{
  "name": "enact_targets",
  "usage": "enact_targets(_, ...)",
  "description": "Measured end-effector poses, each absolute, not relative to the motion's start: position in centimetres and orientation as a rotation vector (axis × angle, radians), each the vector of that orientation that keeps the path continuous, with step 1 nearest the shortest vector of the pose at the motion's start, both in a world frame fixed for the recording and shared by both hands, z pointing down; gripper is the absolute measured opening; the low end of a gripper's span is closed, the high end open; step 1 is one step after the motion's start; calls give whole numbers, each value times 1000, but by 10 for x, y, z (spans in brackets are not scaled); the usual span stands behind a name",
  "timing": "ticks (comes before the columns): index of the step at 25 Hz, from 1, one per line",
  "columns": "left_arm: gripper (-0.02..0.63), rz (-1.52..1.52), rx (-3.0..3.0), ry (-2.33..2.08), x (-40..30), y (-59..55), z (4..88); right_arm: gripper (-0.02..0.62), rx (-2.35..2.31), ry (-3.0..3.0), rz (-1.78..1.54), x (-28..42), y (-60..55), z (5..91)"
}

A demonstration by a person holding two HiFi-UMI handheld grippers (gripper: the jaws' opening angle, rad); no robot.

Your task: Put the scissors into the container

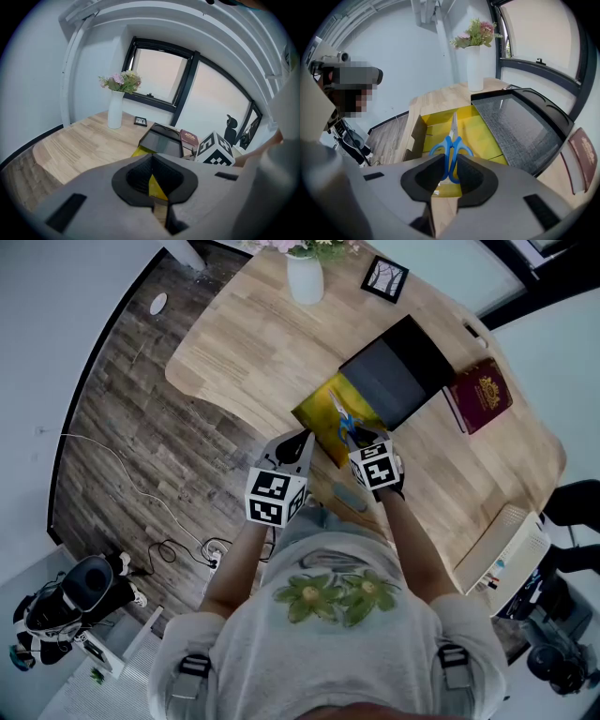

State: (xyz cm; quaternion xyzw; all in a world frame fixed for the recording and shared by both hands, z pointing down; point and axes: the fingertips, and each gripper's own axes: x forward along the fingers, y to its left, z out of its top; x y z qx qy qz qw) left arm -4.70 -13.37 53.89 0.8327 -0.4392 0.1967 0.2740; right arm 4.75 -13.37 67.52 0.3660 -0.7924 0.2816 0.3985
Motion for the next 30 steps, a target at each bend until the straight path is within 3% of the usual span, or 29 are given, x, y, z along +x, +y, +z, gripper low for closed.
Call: enact_targets(30, 6, 540, 2222, -1183, -47, -139, 547, 81, 861, -1936, 711, 46, -137, 694)
